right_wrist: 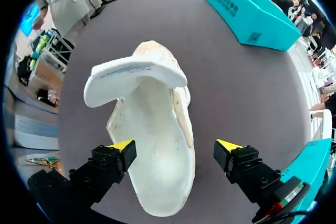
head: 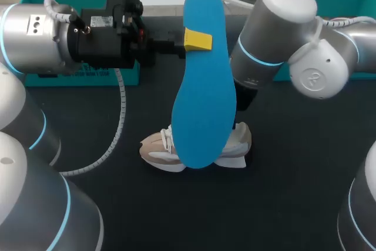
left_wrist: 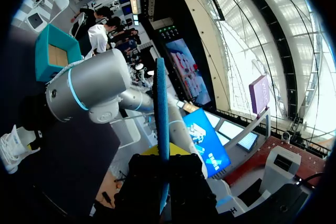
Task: Take the shoe out of the shoebox, open the shoe tongue, remove and reinsert the insole, then place the shoe into the shoebox
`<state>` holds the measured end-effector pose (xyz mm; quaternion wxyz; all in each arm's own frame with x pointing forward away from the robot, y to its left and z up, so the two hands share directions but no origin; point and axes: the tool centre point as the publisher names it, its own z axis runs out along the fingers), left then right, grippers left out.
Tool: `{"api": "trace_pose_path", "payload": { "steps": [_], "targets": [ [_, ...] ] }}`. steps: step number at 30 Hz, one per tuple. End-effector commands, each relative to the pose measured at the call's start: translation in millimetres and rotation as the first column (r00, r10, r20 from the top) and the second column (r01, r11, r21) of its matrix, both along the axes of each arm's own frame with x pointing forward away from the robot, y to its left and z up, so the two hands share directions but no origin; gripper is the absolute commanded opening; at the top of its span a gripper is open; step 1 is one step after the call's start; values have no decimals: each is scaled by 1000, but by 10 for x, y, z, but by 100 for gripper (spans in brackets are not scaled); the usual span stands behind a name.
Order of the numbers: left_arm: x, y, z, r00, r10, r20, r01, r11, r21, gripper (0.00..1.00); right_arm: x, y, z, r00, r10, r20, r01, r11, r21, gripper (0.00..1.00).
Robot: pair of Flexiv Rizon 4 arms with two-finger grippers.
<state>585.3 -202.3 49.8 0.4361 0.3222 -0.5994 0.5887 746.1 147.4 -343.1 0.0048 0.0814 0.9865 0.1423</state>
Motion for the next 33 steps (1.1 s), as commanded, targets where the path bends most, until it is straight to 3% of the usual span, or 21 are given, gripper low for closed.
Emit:
{"api": "trace_pose_path", "payload": {
  "steps": [1, 4, 7, 8, 12, 16, 19, 20, 25, 29, 33],
  "targets": [
    [10, -19, -7, 1000, -2, 0, 2, 1000, 1, 0, 120, 81, -232, 1000, 8, -13, -8, 1000, 14, 100],
    [10, -19, -7, 1000, -2, 0, 2, 1000, 1, 0, 170, 104, -323, 1000, 14, -25, -14, 1000, 10, 100],
    [10, -19, -7, 1000, -2, 0, 2, 1000, 1, 0, 210, 124, -401, 999, 20, -45, -20, 1000, 4, 85],
    [10, -19, -7, 1000, -2, 0, 2, 1000, 1, 0, 221, 133, -441, 998, 26, -53, -26, 1000, 3, 74],
    [10, -19, -7, 1000, -2, 0, 2, 1000, 1, 0, 225, 166, -534, 995, 44, -93, -45, 999, -8, 50],
    [10, -19, -7, 1000, -2, 0, 2, 1000, 1, 0, 200, 189, -594, 993, 48, -111, -48, 999, 1, 41],
    [10, -19, -7, 1000, -2, 0, 2, 1000, 1, 0, 169, 191, -656, 988, 50, -146, -52, 999, -9, 15],
    [10, -19, -7, 1000, -2, 0, 2, 1000, 1, 0, 153, 185, -674, 988, 48, -148, -50, 999, -10, 0],
    [10, -19, -7, 1000, -2, 0, 2, 1000, 1, 0, 95, 170, -597, 983, 18, -181, -25, 999, -37, 0],
    [10, -19, -7, 1000, -2, 0, 2, 1000, 1, 0, 4, 132, -479, 968, -82, -238, 78, 997, -24, 0],
    [10, -19, -7, 1000, -2, 0, 2, 1000, 1, 0, -186, 59, -328, 882, -300, -363, 327, 945, 15, 0]
  ]
}}
